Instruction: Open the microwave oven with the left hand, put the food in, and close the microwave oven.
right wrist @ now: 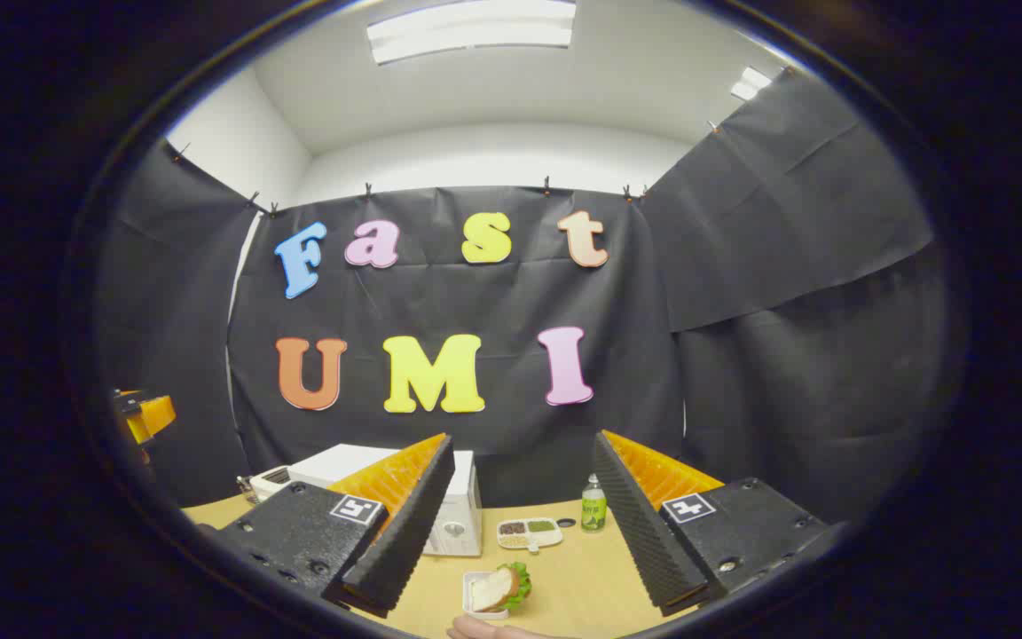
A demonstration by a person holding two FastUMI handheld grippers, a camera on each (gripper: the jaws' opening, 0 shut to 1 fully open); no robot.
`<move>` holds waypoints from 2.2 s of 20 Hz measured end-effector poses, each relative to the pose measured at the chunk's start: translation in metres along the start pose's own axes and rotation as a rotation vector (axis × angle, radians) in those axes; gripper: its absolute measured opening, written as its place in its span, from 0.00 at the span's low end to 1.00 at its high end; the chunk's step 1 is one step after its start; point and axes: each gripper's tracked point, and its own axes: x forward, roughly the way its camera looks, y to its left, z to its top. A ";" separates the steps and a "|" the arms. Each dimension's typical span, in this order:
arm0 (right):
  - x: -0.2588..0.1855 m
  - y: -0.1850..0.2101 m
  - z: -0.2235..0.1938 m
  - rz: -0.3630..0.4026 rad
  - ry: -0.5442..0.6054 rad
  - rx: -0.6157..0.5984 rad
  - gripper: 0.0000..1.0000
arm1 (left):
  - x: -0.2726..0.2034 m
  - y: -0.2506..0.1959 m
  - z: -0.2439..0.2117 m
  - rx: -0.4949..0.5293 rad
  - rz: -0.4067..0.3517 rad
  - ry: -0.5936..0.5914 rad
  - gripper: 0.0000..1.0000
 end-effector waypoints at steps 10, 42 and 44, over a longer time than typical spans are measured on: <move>0.005 -0.012 -0.007 -0.015 0.001 0.000 0.99 | 0.005 0.007 -0.009 0.018 0.015 0.033 0.84; 0.013 -0.097 -0.015 0.029 -0.195 0.075 0.99 | 0.221 -0.240 -0.273 0.035 -0.238 0.277 0.84; 0.022 -0.103 -0.035 0.024 -0.147 0.078 0.99 | 0.229 -0.243 -0.279 0.114 -0.220 0.237 0.95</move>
